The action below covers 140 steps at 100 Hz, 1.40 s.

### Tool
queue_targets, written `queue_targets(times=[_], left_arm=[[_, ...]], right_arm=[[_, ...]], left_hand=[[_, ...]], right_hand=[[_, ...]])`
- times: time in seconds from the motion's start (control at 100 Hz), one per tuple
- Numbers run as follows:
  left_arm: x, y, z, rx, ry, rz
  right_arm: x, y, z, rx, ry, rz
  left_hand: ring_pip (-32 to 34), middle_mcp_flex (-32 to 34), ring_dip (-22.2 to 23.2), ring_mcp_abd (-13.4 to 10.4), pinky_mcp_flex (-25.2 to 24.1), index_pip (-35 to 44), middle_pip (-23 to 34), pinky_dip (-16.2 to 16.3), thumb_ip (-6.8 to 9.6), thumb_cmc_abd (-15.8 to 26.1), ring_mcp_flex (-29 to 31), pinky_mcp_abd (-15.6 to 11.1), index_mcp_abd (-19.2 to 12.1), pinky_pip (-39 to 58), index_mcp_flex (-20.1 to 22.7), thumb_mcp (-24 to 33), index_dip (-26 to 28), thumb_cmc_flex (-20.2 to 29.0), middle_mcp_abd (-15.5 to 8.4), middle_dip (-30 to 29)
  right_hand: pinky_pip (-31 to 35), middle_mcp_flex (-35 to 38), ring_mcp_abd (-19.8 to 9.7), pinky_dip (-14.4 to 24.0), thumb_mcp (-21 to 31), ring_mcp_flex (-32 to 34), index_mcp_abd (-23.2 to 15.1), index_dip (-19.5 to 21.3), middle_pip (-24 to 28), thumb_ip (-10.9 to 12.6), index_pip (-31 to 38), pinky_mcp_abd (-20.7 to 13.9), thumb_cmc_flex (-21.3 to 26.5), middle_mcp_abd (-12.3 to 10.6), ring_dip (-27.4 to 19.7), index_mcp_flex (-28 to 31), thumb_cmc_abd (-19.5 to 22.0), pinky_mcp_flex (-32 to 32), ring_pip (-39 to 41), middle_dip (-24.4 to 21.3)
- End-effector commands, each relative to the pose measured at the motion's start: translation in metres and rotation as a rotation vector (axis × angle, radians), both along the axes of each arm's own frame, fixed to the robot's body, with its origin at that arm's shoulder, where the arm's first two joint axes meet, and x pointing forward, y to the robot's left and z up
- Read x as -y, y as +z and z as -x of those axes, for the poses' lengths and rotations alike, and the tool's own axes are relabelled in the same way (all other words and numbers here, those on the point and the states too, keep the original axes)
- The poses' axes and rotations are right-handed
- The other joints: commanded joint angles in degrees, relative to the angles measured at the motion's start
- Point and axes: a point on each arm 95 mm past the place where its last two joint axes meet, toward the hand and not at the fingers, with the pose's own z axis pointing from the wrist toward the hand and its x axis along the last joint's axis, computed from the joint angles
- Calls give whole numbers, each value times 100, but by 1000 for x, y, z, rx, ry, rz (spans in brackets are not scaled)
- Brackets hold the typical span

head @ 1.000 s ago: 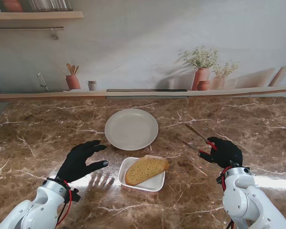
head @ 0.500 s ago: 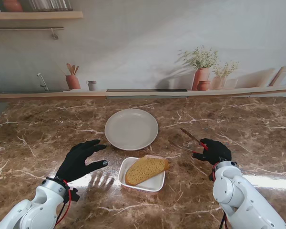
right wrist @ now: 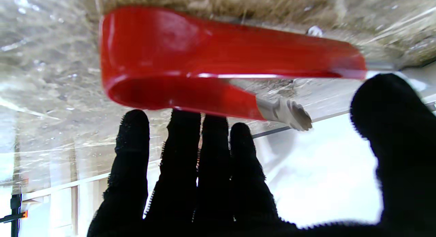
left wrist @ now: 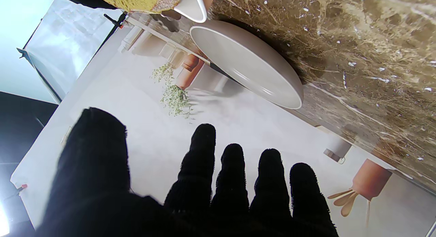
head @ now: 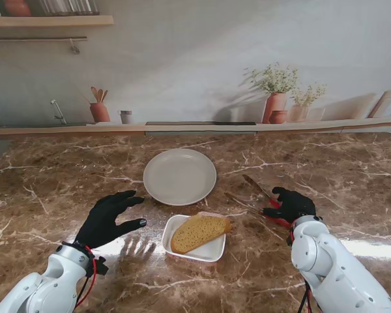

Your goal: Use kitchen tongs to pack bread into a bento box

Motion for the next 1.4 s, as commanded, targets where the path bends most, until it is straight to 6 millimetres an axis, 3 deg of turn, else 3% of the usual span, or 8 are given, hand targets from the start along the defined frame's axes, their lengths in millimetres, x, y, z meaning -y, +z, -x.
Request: queue_targets(times=[0.0,0.22,0.34,0.44,0.62,1.0,1.39], left_arm=[[1,-2,3,-7,0,1],[1,-2,2,-4,1,3],[3,-2,2,-2,-1,5],[4,-1,1,0,-6,8],[8,2,-1,12,-18,18],[17,12,0,30,-35,36],[23,19,1,31,-55,43]], right_arm=[[4,-10,9,-38,-7,7],[5,9,16,47,24,36],[2,26,25,116,73,33],[-3,39,33,169,142,16],[-21,58,49,255,262,-58],[-66,88,76,380,489,-225],[-79,81,82,365,510,-323]], left_hand=[[-176,-101,-64,-237,-16,14,-147,0,203,194,-190,-73,-141,-65,23,-194,8,20,-65,-64],[-167,-98,-61,-245,-14,18,-141,4,203,190,-185,-69,-136,-54,25,-195,5,6,-75,-60],[-169,-104,-61,-251,-14,13,-144,5,203,187,-190,-70,-122,-52,14,-196,1,-5,-91,-62],[-165,-121,-59,-248,0,7,-146,-1,205,191,-190,-204,-106,-51,3,-192,-5,-11,-89,-61],[-164,-146,-57,-244,12,-29,-153,-23,206,196,-202,-187,-58,-56,-41,-195,-29,-38,-118,-65],[-175,-196,-63,-242,5,-115,-183,-24,215,219,-215,-164,-2,-8,-105,-189,-88,-69,-154,-82],[-175,-219,-63,-263,-7,-135,-185,-38,219,226,-218,-148,-17,-5,-136,-189,-107,-89,-208,-87]], right_hand=[[-478,-318,423,-215,75,-455,84,76,-238,211,-131,-4,-376,32,-889,-263,50,-282,-1425,-219],[-1634,-827,381,-892,101,-933,79,98,-832,203,-345,-231,-660,52,-1730,-482,224,-615,-2462,-884],[-2050,-649,238,-1453,109,-859,60,51,-1024,202,-400,-609,-716,56,-2074,-376,271,-491,-2704,-1263],[-2170,-506,73,-1900,114,-781,80,-41,-1181,205,-413,-910,-734,124,-2269,-246,277,-326,-2785,-1573],[-2027,-478,43,-2253,161,-815,117,-195,-1297,224,-424,-939,-898,180,-2541,-150,373,-355,-2893,-1899],[-2050,-611,21,-2465,171,-977,113,-295,-1416,247,-467,-972,-1230,206,-2647,-222,710,-442,-2955,-2009],[-2030,-688,87,-2565,19,-1018,152,-369,-1518,261,-523,-922,-1327,263,-2693,-298,1011,-419,-2979,-2075]])
